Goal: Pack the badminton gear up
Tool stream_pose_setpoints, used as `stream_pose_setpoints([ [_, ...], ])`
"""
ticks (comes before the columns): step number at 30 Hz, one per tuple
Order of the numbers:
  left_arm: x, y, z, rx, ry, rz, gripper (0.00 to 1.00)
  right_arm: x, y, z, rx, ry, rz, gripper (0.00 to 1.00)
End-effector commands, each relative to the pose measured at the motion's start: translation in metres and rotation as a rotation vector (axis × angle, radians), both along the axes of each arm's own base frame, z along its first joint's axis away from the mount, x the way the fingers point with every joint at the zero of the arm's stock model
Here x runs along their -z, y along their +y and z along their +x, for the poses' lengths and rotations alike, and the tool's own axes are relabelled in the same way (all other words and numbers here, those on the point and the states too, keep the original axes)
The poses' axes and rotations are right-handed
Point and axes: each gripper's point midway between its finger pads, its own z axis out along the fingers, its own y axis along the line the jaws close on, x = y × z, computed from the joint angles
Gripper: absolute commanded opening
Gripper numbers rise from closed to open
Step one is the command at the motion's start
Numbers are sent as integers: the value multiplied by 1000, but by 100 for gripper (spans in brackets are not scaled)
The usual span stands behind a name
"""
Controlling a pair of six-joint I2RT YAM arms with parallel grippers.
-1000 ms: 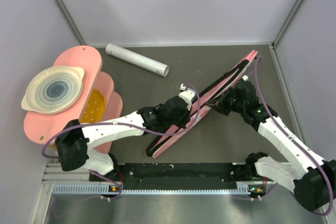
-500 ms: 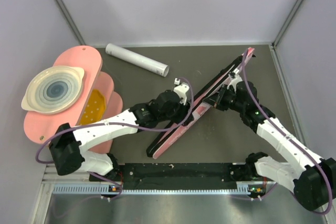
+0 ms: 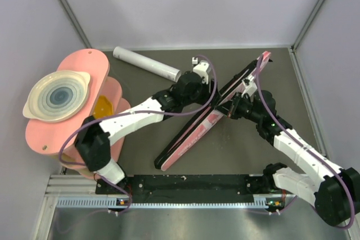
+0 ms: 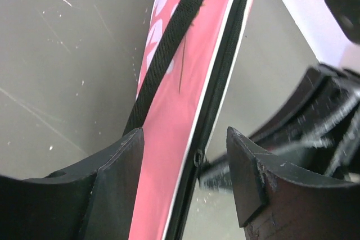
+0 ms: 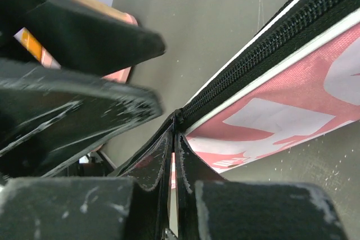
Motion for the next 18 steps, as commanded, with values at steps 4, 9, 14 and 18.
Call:
stream_pose_setpoints([
  [4, -13, -40, 32, 23, -44, -57, 66, -23, 5, -3, -45, -119, 37, 0],
  [9, -1, -62, 27, 130, -17, -78, 60, -22, 2, -3, -35, -127, 17, 0],
  [14, 4, -70, 25, 188, -28, -118, 31, -24, 2, -4, -51, -165, -9, 0],
  [18, 7, -70, 34, 210, -37, -105, 6, -24, 1, -7, -79, -218, -52, 0],
])
